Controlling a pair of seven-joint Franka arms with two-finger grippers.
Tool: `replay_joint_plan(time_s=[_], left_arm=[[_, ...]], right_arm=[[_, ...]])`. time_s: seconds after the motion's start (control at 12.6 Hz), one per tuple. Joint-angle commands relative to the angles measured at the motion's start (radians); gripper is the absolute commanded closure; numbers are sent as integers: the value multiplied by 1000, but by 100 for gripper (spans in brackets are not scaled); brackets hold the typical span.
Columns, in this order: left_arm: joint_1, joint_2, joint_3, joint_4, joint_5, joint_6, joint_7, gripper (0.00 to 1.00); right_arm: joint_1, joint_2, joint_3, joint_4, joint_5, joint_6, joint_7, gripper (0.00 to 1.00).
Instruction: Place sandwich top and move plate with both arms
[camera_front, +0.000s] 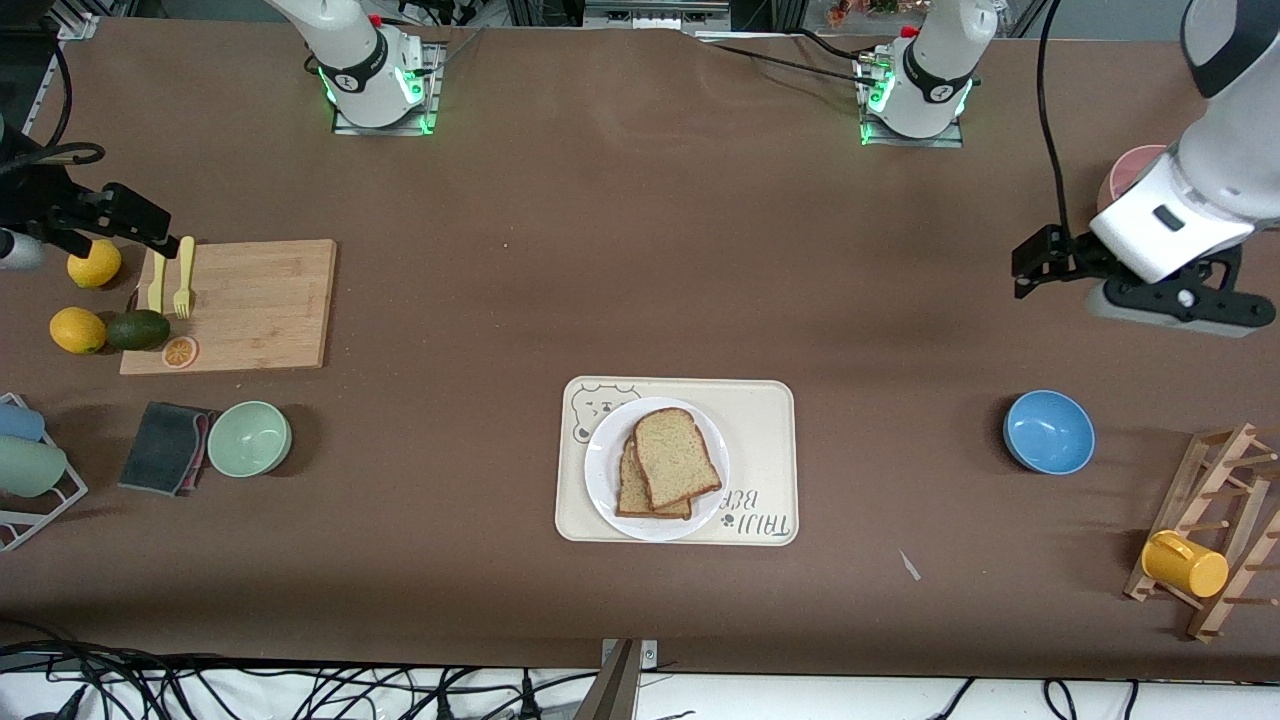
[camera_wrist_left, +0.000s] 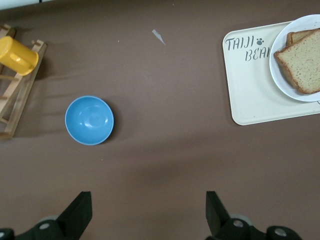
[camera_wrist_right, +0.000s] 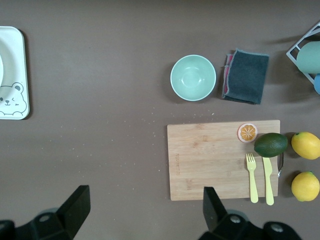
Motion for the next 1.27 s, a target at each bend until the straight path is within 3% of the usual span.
replay_joint_plan(time_s=[0.0,0.32,1.19], left_arm=[[17,-109,34,-137,-103,42,-1,0],[10,-138,33,-154,12,38,8,0],[19,-112,30,-120,8,-19,3,0]], right_arm=[[-7,-7,-3,-21,1,5,-19,0],[-13,-16,-3,-23,-8,-7,-20,0],[-44,-24,6,-12,-21,-30,-29,0]])
